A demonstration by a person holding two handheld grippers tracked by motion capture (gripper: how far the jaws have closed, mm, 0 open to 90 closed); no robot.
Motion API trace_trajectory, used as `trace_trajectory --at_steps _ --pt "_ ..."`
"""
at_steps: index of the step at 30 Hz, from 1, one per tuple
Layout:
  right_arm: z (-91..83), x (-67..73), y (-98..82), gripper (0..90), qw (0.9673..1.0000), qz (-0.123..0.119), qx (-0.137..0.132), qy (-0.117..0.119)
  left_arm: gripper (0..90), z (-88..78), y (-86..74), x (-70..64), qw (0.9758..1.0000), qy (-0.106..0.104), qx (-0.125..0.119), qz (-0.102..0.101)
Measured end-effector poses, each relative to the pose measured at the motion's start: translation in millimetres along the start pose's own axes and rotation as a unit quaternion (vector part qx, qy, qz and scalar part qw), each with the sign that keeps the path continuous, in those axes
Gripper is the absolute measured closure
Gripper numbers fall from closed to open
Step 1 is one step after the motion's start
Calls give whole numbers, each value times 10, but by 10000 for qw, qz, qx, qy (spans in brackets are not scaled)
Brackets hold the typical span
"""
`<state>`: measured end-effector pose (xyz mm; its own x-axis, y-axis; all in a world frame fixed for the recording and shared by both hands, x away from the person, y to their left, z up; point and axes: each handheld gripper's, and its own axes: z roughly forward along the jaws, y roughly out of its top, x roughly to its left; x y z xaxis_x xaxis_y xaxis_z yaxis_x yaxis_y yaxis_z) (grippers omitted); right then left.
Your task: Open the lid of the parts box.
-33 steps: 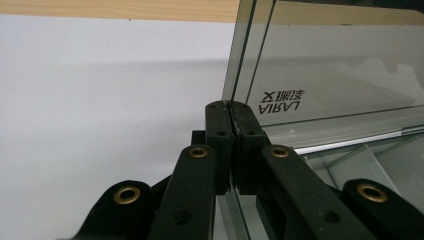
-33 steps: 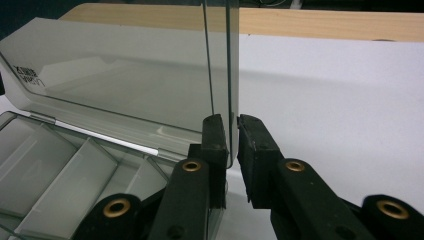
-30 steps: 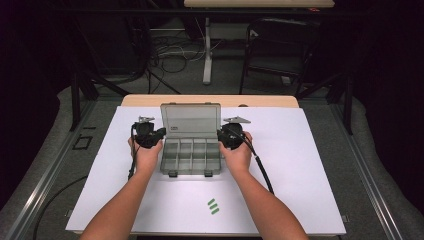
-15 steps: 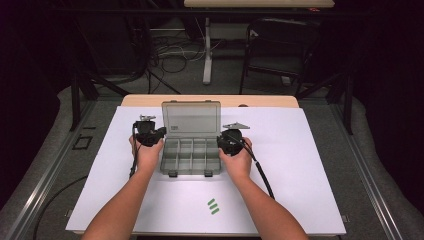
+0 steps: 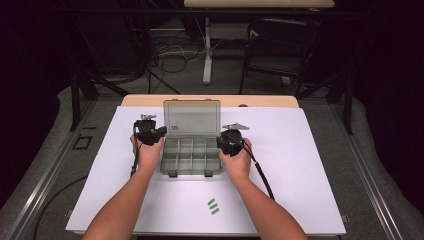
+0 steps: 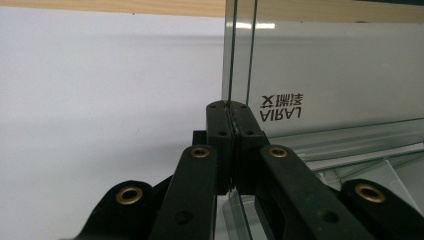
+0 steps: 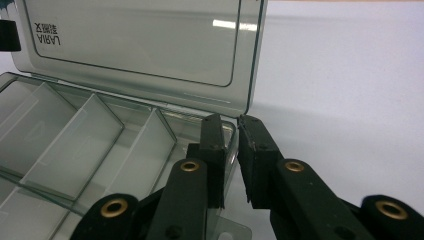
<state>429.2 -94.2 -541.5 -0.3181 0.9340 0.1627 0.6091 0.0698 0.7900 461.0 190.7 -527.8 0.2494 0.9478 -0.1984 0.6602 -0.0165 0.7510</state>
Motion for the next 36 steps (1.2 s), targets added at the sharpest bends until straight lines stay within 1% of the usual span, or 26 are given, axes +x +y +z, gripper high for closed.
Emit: trace_trajectory --at_steps 3,5,11,13,17,21,25,30,32,33,36 --pt "3 2 -1 809 10000 1 7 -2 894 15 2 -1 10000 24 -7 -11" --pt "5 1 -3 807 10000 -1 7 -1 894 18 10 2 10000 12 44 -24" --pt "12 5 -8 799 10000 0 19 -8 895 46 15 12 10000 6 63 -40" --pt "15 4 -10 795 10000 -6 26 -14 895 54 21 14 9999 6 97 -87" --pt "18 3 -12 794 10000 10 29 -7 896 62 33 23 9999 3 150 -62" --pt "26 -1 -20 786 10000 44 38 7 896 85 36 24 9998 12 171 -143" --pt "30 -6 -27 784 10000 64 22 2 897 96 33 27 9997 15 171 -144" --pt "31 -3 -29 783 10000 84 26 2 897 114 28 36 9996 -7 216 -208" --pt "32 -2 -32 783 10000 95 20 7 898 116 29 43 9995 -20 224 -200" --pt "33 -2 -32 782 9999 98 18 6 898 123 30 45 9994 -15 232 -239" --pt "33 -4 -32 782 10000 86 17 2 898 128 31 44 9994 -7 243 -238"
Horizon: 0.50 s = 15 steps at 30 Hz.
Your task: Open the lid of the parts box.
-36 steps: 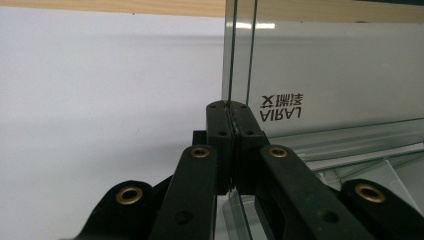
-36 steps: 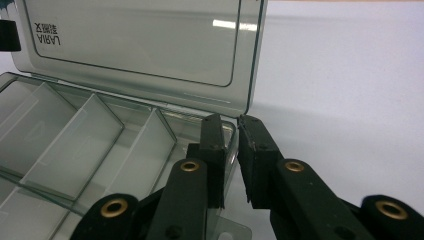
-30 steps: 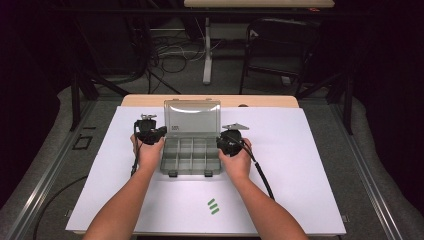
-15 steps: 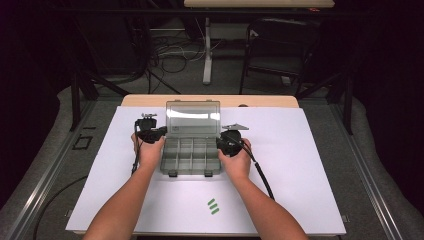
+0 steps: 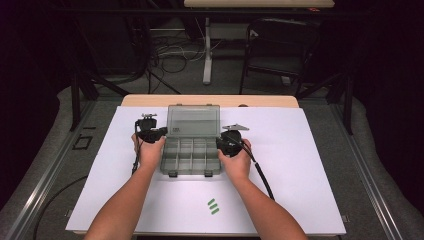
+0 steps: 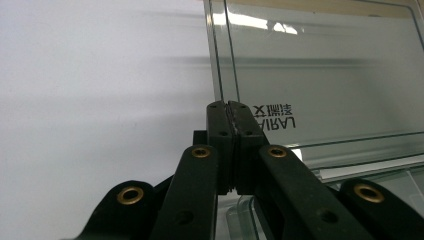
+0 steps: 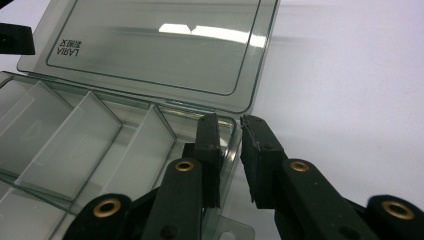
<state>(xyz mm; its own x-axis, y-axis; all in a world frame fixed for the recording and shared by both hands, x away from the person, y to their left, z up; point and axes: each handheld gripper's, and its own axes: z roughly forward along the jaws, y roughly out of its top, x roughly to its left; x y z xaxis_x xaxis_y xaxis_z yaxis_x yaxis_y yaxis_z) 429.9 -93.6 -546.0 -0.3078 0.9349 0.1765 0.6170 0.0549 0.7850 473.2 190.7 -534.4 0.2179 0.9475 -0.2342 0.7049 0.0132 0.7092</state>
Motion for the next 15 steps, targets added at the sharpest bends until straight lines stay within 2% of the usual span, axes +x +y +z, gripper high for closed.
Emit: trace_trajectory --at_steps 15 --pt "1 -1 -9 779 10000 34 -15 8 898 30 -7 4 10000 18 53 -19"
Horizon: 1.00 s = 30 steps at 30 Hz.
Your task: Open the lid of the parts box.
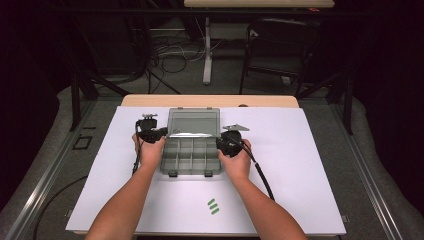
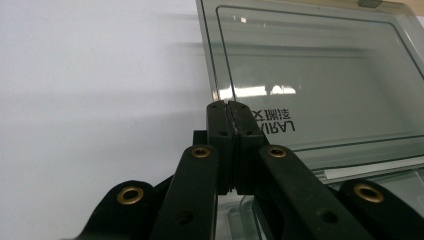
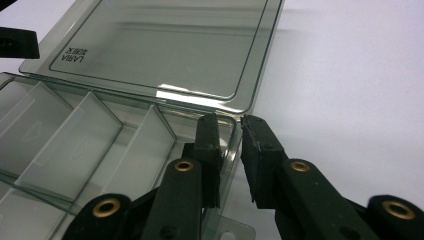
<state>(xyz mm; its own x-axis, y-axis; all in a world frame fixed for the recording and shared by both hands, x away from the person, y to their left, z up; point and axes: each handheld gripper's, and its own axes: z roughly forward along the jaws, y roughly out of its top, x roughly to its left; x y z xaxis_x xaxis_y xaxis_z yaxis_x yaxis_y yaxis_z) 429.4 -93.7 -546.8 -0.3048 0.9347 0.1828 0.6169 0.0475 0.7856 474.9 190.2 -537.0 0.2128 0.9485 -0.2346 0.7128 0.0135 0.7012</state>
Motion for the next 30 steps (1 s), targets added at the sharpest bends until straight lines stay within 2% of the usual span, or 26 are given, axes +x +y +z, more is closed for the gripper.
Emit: trace_trajectory --at_steps 10,22,25,27,30 --pt "2 -3 -2 776 10000 -2 -3 10 897 23 -5 4 10000 5 20 -7" --pt "10 -4 -4 769 10000 4 -8 23 891 27 -10 14 9999 -42 10 -114" --pt "11 -5 -4 768 10000 8 -4 32 888 21 -10 16 10000 -46 5 -81" --pt "10 -5 -3 768 10000 4 4 30 855 14 -8 18 9999 -49 -11 -102" --pt "-10 -18 10 715 10000 -15 41 27 810 -33 4 29 10000 -43 -30 -83"
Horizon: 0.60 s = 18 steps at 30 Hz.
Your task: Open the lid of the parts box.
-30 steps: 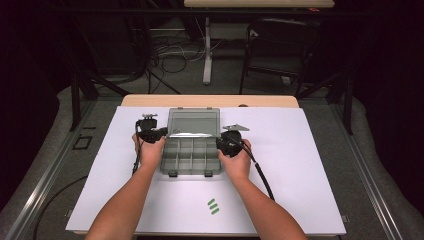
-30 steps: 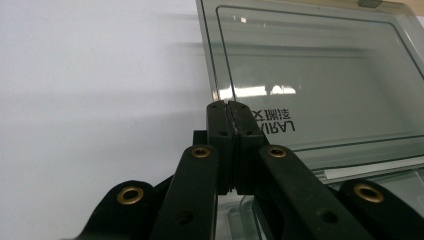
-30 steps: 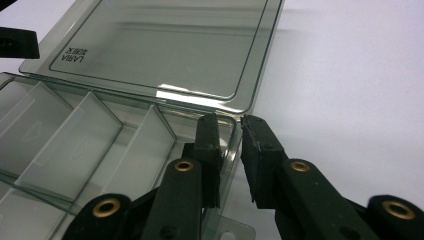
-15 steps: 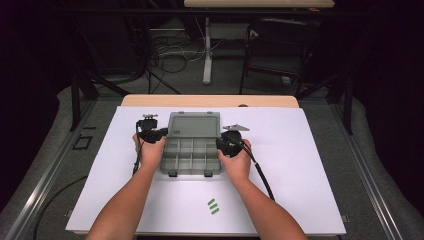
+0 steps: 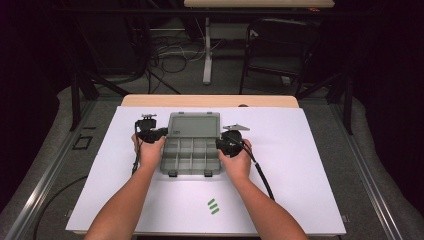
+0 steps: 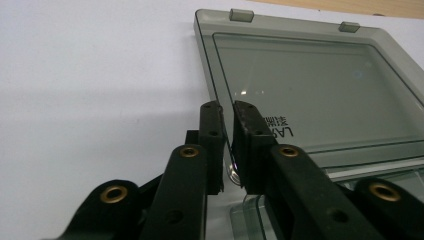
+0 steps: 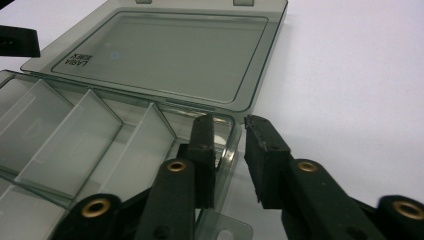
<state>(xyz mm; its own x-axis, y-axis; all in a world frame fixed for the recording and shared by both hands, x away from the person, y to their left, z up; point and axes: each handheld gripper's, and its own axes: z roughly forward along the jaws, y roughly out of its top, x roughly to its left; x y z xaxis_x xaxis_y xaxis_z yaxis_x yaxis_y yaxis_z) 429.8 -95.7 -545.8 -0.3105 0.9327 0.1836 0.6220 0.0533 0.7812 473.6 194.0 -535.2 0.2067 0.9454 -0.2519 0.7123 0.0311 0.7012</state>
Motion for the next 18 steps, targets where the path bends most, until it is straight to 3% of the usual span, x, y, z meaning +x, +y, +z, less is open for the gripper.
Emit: trace_trajectory --at_steps 6,9,18 --pt "-121 -40 38 659 9997 -206 -136 35 668 -110 0 3 10000 -35 -64 60" --pt "-176 -58 46 641 9993 -325 -177 35 640 -207 -11 -5 9998 -101 -148 120" --pt "-500 -108 12 528 9949 -962 -286 70 496 -517 -95 -88 9976 -576 -258 279"
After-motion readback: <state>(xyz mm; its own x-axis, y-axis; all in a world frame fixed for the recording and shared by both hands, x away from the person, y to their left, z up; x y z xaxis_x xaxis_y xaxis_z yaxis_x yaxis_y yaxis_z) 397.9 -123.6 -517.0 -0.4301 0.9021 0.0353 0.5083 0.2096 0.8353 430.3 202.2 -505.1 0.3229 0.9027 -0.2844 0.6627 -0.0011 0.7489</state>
